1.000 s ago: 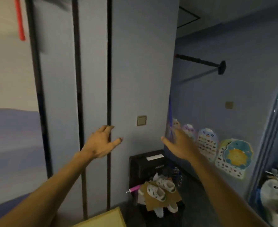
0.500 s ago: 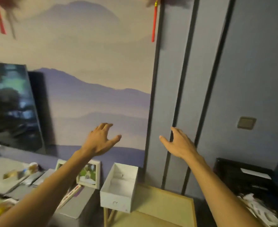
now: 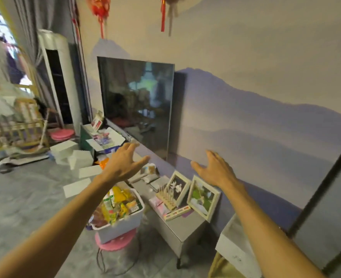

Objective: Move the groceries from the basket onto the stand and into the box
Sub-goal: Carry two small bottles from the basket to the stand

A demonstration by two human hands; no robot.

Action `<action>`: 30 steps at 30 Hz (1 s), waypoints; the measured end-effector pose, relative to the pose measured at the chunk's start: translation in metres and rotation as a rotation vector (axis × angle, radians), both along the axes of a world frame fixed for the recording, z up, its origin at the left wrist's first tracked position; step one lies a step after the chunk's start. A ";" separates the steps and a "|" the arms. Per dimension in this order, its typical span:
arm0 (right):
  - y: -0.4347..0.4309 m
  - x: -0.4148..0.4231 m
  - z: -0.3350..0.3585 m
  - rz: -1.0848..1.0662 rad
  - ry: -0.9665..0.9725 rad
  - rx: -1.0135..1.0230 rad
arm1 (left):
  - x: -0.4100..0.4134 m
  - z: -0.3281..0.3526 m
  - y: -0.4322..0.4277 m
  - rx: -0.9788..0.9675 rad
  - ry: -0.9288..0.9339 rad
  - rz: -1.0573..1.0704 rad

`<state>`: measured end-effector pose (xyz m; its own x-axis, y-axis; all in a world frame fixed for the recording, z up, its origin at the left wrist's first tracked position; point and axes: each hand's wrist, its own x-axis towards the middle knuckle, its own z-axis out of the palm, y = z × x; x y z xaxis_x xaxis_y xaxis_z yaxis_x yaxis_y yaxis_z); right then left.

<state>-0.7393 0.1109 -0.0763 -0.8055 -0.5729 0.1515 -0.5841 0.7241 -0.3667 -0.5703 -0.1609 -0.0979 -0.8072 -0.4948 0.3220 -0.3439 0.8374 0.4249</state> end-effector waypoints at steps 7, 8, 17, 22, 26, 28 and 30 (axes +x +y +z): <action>-0.144 -0.003 -0.047 0.190 -0.077 0.029 | 0.041 -0.042 -0.097 0.093 -0.061 0.171; -0.161 -0.003 -0.054 0.215 -0.082 0.047 | 0.045 -0.048 -0.109 0.111 -0.075 0.194; -0.313 -0.048 -0.125 0.398 -0.187 0.097 | 0.030 -0.132 -0.208 0.198 -0.164 0.380; -0.397 -0.099 -0.169 0.487 -0.247 0.172 | -0.018 -0.180 -0.261 0.257 -0.226 0.432; -0.462 -0.146 -0.211 0.533 -0.325 0.245 | -0.069 -0.217 -0.299 0.369 -0.278 0.466; -0.492 -0.165 -0.235 0.563 -0.349 0.288 | -0.092 -0.242 -0.318 0.434 -0.305 0.497; -0.522 -0.179 -0.264 0.582 -0.371 0.326 | -0.112 -0.271 -0.337 0.498 -0.336 0.510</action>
